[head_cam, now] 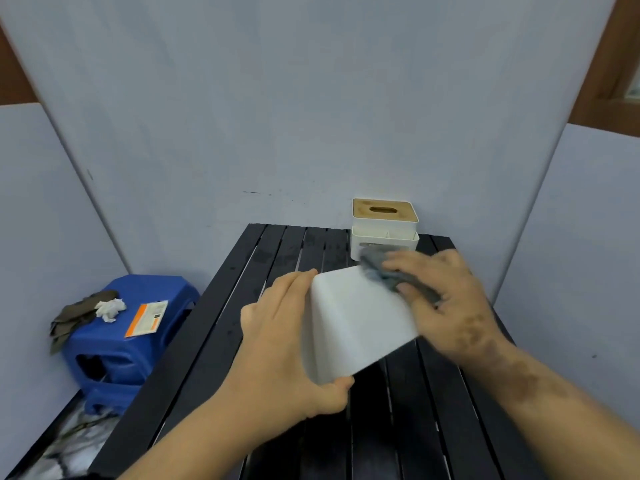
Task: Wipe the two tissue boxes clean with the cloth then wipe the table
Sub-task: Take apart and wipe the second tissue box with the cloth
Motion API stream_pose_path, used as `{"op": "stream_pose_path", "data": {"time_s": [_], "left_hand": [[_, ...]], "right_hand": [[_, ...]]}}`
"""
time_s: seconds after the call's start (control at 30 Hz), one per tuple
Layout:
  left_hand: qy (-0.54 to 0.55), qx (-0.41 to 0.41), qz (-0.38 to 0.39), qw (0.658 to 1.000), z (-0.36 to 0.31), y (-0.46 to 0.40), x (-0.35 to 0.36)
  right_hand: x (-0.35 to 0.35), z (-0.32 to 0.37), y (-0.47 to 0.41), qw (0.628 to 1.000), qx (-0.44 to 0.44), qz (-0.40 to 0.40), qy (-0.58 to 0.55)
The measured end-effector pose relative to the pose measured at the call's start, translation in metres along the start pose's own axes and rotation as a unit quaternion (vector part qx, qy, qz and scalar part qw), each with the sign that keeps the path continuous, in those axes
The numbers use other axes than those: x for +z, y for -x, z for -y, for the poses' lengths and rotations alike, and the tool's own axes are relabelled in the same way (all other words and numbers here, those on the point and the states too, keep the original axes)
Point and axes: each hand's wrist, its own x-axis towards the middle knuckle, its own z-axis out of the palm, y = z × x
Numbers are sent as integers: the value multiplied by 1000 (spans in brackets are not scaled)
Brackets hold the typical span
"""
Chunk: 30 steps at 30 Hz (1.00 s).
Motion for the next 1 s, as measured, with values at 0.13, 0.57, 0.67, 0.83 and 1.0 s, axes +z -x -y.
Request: {"op": "stream_pose_path", "data": {"time_s": [0.13, 0.57, 0.67, 0.83, 1.0], "left_hand": [[12, 2, 6, 1000, -1, 2, 3], [-18, -4, -2, 1000, 1, 2, 3], [-22, 2, -15, 1000, 5, 0, 2], [-10, -17, 11, 1000, 4, 2, 0], [-5, -6, 2, 1000, 8, 1, 3]], "right_hand": [[-1, -4, 2, 997, 53, -35, 39], [6, 16, 7, 997, 59, -33, 36], [15, 50, 12, 993, -110, 31, 31], [-1, 3, 6, 1000, 30, 0, -2], [15, 40, 15, 998, -31, -24, 39]]}}
